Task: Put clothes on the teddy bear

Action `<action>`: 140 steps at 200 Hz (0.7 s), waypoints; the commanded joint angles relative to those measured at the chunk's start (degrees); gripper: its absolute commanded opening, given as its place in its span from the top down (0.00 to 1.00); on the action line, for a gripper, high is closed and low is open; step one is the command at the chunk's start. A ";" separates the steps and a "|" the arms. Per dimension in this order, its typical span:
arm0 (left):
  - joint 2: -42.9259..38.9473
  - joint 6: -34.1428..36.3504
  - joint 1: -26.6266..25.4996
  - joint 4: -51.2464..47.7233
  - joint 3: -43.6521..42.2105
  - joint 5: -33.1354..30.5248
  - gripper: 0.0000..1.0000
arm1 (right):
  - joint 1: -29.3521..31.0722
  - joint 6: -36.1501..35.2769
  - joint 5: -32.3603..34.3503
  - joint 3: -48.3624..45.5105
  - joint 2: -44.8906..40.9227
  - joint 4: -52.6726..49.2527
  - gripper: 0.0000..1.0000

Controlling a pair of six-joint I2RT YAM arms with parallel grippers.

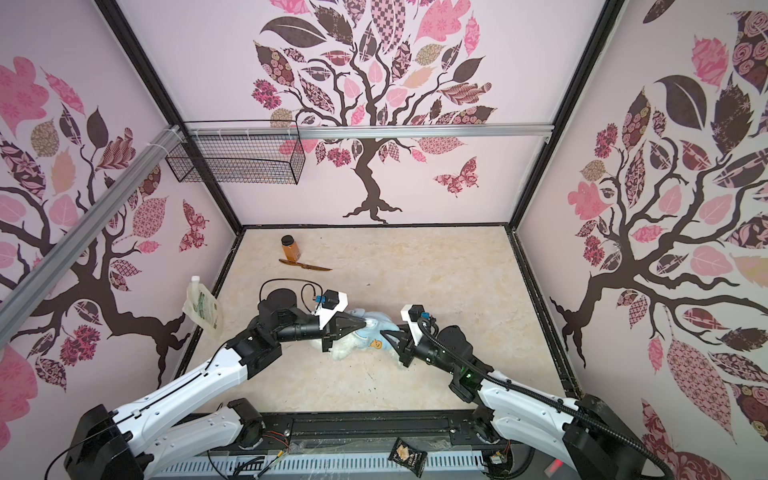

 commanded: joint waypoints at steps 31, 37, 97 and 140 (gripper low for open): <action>0.00 20.77 -4.61 -21.34 7.84 -11.66 0.90 | -2.08 -4.13 -4.14 3.44 2.25 -3.17 0.99; 0.31 22.36 -5.20 -22.44 8.66 -12.43 0.87 | -2.07 -4.25 -4.65 3.54 2.53 -2.97 1.00; 1.89 28.68 -7.01 -24.83 14.55 -12.95 0.80 | -2.02 -3.99 -6.10 2.77 3.71 -1.57 1.00; 6.25 32.88 -8.25 -30.76 19.94 -13.72 0.88 | -2.04 -4.06 -6.01 2.62 3.77 -1.54 1.00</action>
